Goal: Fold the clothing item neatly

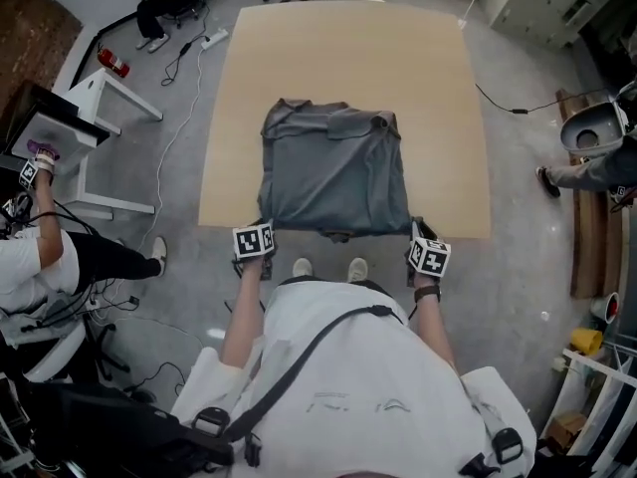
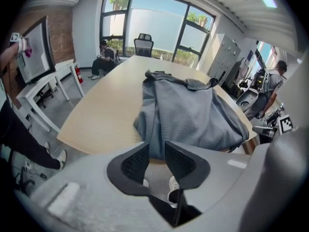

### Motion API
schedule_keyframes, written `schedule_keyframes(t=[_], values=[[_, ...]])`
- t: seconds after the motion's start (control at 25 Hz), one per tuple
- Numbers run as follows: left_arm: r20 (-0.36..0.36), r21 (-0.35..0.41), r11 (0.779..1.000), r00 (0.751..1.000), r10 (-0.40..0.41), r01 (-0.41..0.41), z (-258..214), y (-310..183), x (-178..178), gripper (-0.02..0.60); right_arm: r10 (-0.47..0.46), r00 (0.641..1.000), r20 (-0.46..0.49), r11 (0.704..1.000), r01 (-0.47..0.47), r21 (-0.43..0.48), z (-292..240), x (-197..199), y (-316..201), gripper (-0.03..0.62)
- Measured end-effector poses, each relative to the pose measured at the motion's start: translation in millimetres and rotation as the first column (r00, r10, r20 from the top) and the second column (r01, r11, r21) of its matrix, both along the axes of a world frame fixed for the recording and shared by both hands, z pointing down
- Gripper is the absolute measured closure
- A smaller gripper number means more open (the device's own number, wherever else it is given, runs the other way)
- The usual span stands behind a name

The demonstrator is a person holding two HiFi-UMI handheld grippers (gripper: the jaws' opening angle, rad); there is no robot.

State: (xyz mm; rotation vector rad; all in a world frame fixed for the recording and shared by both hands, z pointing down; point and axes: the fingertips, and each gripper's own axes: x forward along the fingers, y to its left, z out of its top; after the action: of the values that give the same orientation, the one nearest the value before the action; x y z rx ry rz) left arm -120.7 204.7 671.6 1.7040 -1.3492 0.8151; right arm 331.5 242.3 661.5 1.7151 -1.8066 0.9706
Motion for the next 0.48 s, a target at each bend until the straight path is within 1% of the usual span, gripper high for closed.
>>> schedule_keyframes(t=[0.08,0.16,0.2,0.24,0.32,0.36,0.4,0.48], values=[[0.026,0.054,0.998,1.000,0.017,-0.018,-18,-2,-12,0.474,0.018,1.000,-0.006,0.999,-0.018,0.044,-22,-2,-5,0.525],[0.023,0.132,0.991,1.000,0.011,-0.014,-48,-13,-25,0.487,-0.004,1.000,-0.009,0.995,0.005,0.100,-49,-19,-19,0.550],[-0.001,0.172,0.985,1.000,0.013,-0.012,-65,-20,-28,0.540,-0.018,1.000,-0.008,0.991,0.019,0.131,-63,-31,-27,0.567],[-0.045,0.207,0.978,0.999,0.029,-0.019,-80,-26,-27,0.579,-0.034,0.999,-0.003,0.986,0.034,0.163,-78,-43,-34,0.591],[-0.143,0.270,0.961,0.985,0.099,-0.058,-111,-39,-13,0.581,-0.085,0.996,0.026,0.970,0.076,0.229,-110,-75,-46,0.590],[-0.172,0.307,0.948,0.974,0.144,-0.086,-127,-45,-5,0.581,-0.121,0.992,0.046,0.959,0.105,0.263,-125,-94,-51,0.589],[-0.188,0.350,0.929,0.963,0.193,-0.117,-145,-50,3,0.580,-0.159,0.985,0.062,0.946,0.134,0.294,-140,-115,-55,0.591],[-0.208,0.442,0.880,0.934,0.289,-0.174,-182,-60,21,0.578,-0.228,0.971,0.072,0.923,0.192,0.334,-165,-157,-62,0.591]])
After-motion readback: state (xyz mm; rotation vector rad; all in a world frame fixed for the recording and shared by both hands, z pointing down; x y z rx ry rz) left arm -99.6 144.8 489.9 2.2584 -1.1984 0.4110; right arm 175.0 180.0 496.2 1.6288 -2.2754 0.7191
